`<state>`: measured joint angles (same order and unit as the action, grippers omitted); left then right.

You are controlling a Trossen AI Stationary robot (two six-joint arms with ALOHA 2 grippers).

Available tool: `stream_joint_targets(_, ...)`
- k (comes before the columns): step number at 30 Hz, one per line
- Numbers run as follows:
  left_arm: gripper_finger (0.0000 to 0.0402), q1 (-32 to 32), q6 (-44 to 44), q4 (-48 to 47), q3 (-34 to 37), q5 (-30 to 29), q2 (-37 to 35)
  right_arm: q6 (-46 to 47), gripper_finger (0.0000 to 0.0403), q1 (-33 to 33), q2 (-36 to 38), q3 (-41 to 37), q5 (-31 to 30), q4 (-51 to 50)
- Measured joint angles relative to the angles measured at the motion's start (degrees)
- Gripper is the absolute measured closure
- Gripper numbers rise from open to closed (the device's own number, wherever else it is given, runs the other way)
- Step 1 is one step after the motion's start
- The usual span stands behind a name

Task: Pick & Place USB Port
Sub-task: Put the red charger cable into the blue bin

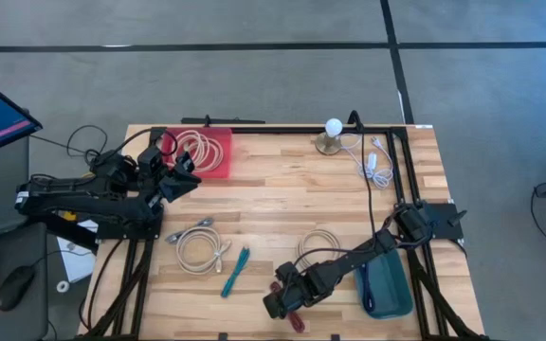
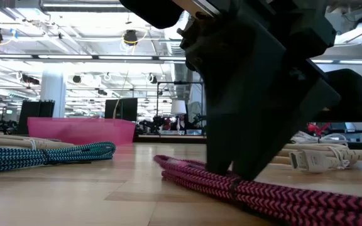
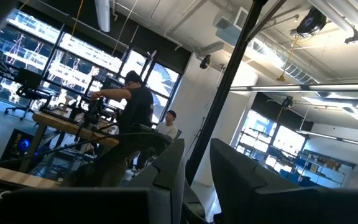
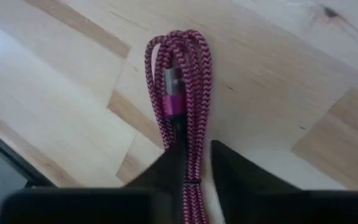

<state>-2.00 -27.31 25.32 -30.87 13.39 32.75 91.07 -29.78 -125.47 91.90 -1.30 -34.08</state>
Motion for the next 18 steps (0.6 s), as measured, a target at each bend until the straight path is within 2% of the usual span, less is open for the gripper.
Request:
stream_joint_targets(2, 0.0326, 0.0, 0.0, 0.0, 0.0, 0.0, -0.02, -0.19, 0.0378, 0.06, 0.02, -0.07, 0.1, 0.1)
stream_joint_targets(4, 0.0326, 0.0, 0.0, -0.01, 0.0, 0.0, -0.01, -0.52, 0.0393, 0.07, 0.04, -0.07, 0.15, -0.02)
stream_joint_targets(12, 0.0326, 0.0, 0.0, -0.01, 0.0, 0.0, -0.01, -2.21, 0.0399, 0.67, 1.69, -0.26, 1.3, -3.37)
stream_joint_targets(18, 0.0326, 0.0, 0.0, -0.02, 0.0, 0.0, 0.0, -4.05, 0.0402, 1.5, 8.45, -0.24, -1.24, -13.92)
